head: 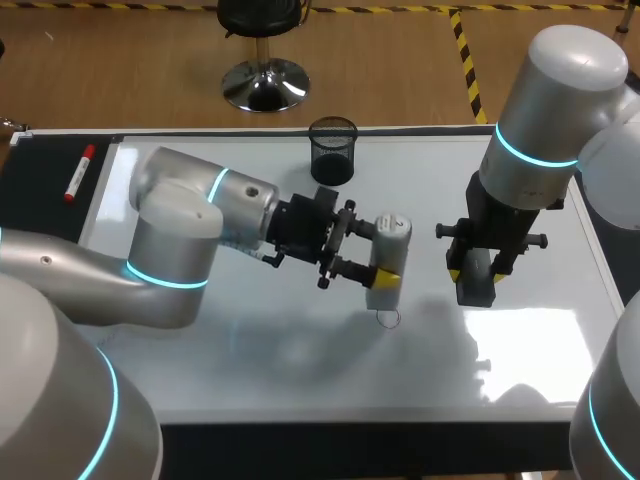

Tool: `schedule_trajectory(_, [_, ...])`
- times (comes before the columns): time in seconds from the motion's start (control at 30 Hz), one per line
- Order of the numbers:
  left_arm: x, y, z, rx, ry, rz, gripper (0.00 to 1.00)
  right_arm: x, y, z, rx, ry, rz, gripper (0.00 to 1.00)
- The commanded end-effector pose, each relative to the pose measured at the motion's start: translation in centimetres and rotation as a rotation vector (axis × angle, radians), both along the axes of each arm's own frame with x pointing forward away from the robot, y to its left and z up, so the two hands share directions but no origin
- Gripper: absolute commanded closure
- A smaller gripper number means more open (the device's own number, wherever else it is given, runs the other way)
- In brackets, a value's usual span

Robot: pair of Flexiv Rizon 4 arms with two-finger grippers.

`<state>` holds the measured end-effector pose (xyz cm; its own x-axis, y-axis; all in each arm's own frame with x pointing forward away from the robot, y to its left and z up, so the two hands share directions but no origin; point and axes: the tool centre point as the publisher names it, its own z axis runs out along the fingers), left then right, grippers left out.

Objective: Pick up the inspection probe, press it on each red-marked spot on the whiteboard one by one, put down the probe, pick up the eraser, and wipe off all the red marks.

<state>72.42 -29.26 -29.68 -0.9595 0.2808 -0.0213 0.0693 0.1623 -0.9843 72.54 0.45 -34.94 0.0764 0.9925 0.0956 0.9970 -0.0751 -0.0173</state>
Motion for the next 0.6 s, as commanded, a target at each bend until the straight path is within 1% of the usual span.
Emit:
schedule_trajectory(0.03, [-0.3,0.8,0.8,0.008,-0.006,0.01,1.0,0.0,-0.1,0.0,0.002,-0.001,0.001,1.0])
schedule_trajectory(0.37, [0.0,1.7,1.7,0.003,-0.01,0.025,1.0,0.0,-0.1,0.0,0.002,-0.001,0.001,1.0])
schedule_trajectory(0.6, [0.4,3.2,2.6,-0.001,-0.019,0.041,1.0,0.0,-0.1,0.0,0.002,-0.001,0.001,1.0])
